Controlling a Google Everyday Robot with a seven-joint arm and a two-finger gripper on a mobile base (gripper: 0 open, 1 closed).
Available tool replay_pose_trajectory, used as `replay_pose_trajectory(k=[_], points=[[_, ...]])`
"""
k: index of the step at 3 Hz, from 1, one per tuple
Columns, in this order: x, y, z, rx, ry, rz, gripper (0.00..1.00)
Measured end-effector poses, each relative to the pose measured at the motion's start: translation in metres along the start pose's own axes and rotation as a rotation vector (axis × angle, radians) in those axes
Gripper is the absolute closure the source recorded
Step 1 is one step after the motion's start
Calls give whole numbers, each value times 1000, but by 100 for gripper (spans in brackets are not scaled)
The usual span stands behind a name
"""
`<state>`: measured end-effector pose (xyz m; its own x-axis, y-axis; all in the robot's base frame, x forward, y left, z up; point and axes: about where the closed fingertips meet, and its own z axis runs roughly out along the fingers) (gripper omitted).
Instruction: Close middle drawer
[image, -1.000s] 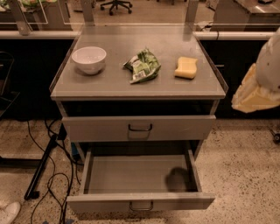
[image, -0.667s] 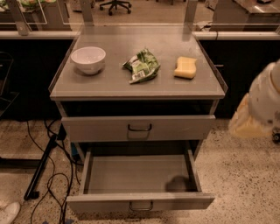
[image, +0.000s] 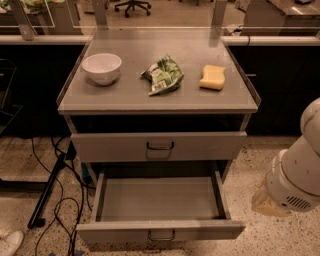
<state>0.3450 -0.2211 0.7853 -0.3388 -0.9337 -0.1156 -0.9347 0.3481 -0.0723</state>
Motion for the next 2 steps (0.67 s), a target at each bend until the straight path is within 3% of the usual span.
replay_pose_trajectory(k=[1, 2], points=[[0, 0, 0, 0, 0, 0, 100], [2, 12, 22, -53, 10, 20, 100]])
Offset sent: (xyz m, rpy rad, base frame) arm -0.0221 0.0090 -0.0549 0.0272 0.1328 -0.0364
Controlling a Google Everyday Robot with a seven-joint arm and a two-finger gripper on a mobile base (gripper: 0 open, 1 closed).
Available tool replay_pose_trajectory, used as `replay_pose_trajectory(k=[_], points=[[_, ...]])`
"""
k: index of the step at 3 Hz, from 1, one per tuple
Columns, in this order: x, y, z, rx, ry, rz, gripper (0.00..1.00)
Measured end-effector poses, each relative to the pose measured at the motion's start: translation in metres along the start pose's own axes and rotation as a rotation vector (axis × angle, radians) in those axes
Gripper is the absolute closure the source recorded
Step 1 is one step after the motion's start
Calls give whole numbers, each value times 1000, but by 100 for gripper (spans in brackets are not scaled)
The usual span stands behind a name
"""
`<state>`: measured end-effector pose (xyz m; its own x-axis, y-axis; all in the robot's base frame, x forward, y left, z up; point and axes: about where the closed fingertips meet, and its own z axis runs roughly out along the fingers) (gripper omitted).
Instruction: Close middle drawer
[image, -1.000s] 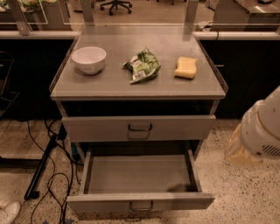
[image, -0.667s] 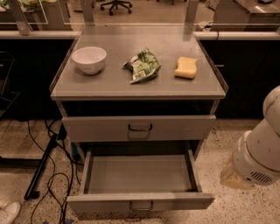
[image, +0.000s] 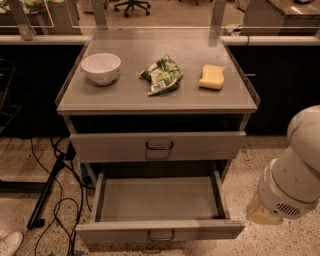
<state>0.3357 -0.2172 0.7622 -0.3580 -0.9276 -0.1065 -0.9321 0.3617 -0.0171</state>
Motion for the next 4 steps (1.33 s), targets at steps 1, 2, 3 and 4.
replay_pose_trajectory(k=[1, 2, 3, 4], points=[[1, 11, 41, -60, 11, 30, 100], [-1, 28, 95, -135, 30, 54, 100], [-1, 28, 95, -135, 30, 54, 100], [7, 36, 125, -191, 37, 86, 100]])
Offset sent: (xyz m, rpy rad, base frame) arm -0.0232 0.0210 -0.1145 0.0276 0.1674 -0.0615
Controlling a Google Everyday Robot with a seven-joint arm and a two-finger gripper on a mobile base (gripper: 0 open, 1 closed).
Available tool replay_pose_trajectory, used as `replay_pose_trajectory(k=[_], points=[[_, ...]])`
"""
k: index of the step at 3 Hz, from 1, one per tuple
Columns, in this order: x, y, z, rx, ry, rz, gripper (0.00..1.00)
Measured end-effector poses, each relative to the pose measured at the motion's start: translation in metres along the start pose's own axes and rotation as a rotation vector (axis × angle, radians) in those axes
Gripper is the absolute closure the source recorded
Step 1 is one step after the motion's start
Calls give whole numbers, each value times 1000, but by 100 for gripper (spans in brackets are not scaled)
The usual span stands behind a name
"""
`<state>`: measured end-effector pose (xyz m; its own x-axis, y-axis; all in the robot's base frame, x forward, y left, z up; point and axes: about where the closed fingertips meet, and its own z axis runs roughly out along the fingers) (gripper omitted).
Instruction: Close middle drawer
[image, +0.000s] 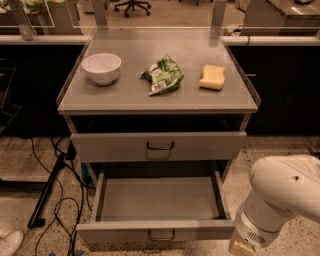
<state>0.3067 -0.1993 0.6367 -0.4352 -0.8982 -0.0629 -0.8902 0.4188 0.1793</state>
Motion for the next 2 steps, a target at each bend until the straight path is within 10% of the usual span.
replay_pose_trajectory(k=[2], points=[[4, -12, 71, -90, -5, 67, 100]])
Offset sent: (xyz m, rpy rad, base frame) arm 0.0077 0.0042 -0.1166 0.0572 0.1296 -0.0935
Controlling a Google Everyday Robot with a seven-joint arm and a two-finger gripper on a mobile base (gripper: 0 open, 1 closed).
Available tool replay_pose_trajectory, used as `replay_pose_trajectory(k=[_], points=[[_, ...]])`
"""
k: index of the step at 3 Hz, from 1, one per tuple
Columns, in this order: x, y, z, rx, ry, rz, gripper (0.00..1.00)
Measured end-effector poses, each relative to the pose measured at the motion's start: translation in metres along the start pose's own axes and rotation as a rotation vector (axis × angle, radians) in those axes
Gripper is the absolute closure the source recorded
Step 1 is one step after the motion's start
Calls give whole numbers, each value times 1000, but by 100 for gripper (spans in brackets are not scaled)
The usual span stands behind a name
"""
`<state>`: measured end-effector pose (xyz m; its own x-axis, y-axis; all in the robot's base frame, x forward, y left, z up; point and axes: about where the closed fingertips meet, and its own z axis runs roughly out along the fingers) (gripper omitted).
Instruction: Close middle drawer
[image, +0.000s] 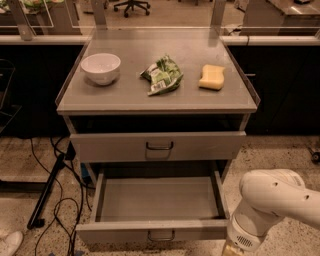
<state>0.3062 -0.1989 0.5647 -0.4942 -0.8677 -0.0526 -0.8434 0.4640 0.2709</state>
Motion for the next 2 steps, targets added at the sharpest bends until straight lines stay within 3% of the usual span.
replay_pose_trajectory(k=[2], points=[[1, -1, 14, -30, -8, 32, 100]])
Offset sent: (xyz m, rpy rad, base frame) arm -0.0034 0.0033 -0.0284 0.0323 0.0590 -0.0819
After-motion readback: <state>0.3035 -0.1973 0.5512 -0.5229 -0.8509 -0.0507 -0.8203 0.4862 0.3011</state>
